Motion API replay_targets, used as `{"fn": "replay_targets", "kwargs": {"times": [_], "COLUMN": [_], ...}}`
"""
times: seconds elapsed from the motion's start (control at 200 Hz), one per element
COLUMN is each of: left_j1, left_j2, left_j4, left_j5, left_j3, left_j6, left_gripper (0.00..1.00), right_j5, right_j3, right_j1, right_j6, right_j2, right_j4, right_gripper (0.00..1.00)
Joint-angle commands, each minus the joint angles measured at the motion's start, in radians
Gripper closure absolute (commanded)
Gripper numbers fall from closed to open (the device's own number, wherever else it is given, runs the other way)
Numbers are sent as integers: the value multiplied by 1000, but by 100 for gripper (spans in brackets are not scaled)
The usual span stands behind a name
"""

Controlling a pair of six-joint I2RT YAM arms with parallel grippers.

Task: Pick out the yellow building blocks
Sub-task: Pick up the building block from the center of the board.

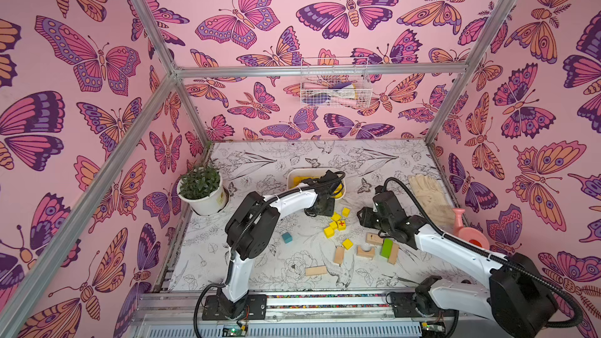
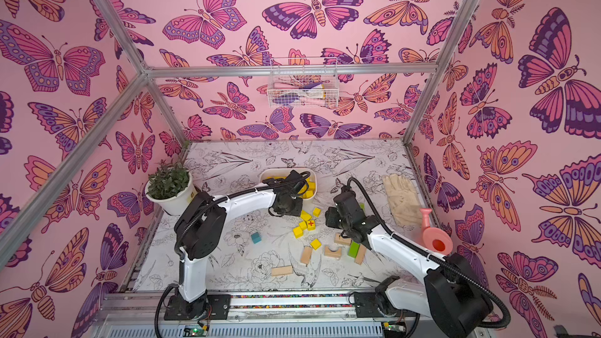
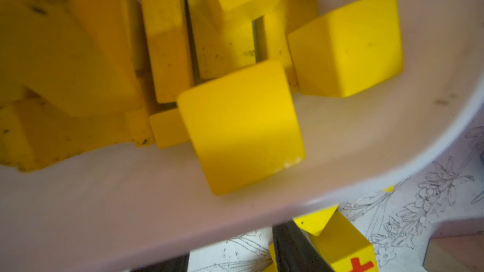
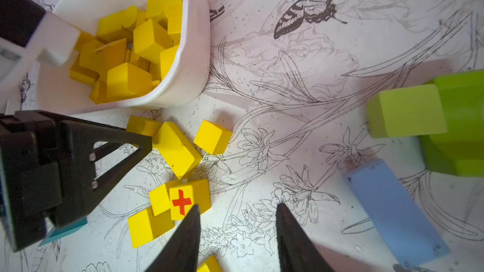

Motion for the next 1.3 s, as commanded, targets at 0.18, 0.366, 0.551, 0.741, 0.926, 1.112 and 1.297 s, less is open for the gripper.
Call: {"fn": "replay_targets", "kwargs": {"times": [0.18,0.366,0.551,0.741,0.926,1.112,1.297], "left_j1": [-4,-4,-4,-5,-8,-10,-10], "left_j2": [57,61,56,40,-17,-126,-258], "left_j4": [-96,-97,-96,-95,-80,8,121], "left_j5": [-24,-15,-10,-9,-32,8,38], "left_j3": [62,65,60,41,-31,-176,-327], "left_j6": [-20,-18,-12,1,30,111,168], "left_gripper": [51,58,67,71,72,72,73], "right_j5": [-49,-59,-61,-56,-53,-48,-47], "right_j3": [-26,-36,-35,-33,-32,-31,-28], "right_j1": [-40,-51,-55,-57,-57,-57,-58], "right_j6": [24,27,29,27,31,37,41], "right_j2": [-29,-38,-35,-38,-34,-29,-19], "right_j4": [33,41,39,31,27,29,29], "right_gripper": [52,52,52,52,52,51,51]}}
